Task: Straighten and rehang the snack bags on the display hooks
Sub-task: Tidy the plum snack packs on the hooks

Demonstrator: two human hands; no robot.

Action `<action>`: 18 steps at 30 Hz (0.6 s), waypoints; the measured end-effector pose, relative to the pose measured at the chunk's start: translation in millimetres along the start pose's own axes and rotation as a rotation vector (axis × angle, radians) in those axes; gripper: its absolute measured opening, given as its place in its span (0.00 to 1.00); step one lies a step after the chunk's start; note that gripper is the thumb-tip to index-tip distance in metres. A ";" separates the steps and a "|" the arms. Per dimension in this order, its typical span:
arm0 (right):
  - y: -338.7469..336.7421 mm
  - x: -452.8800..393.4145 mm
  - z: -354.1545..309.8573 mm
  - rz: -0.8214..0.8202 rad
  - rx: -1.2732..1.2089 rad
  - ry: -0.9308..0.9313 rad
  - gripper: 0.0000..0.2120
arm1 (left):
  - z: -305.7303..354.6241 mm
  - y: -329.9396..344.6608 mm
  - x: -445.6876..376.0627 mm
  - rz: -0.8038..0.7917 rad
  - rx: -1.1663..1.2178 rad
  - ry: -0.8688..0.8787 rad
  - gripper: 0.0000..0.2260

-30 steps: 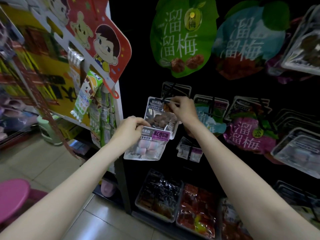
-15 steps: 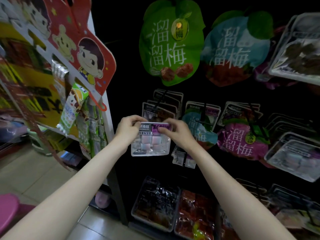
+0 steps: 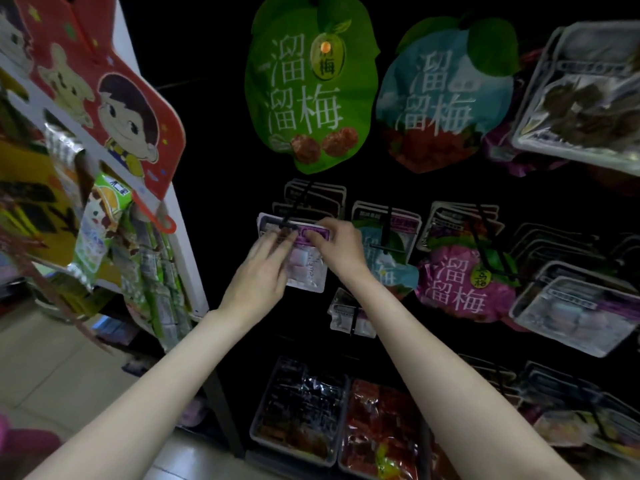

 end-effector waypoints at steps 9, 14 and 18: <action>5.2 10.3 -11.3 -0.019 -0.002 -0.135 0.07 | -18.7 -11.2 6.0 0.083 0.043 -0.082 0.24; 8.8 30.1 -29.6 -0.103 0.076 -0.330 0.06 | -23.6 -23.4 14.7 0.195 0.078 -0.076 0.17; 24.7 48.7 -10.0 -0.307 0.242 -0.362 0.06 | -24.8 -13.6 27.9 0.122 0.055 -0.039 0.16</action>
Point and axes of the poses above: each hand's wrist, its own x-axis away from the middle knuckle, its own y-axis out of the palm, z = x × y, the point moved 10 cm from there along -x, towards the middle knuckle, and after that the axes turned 12 degrees about y, right-handed, at the moved point
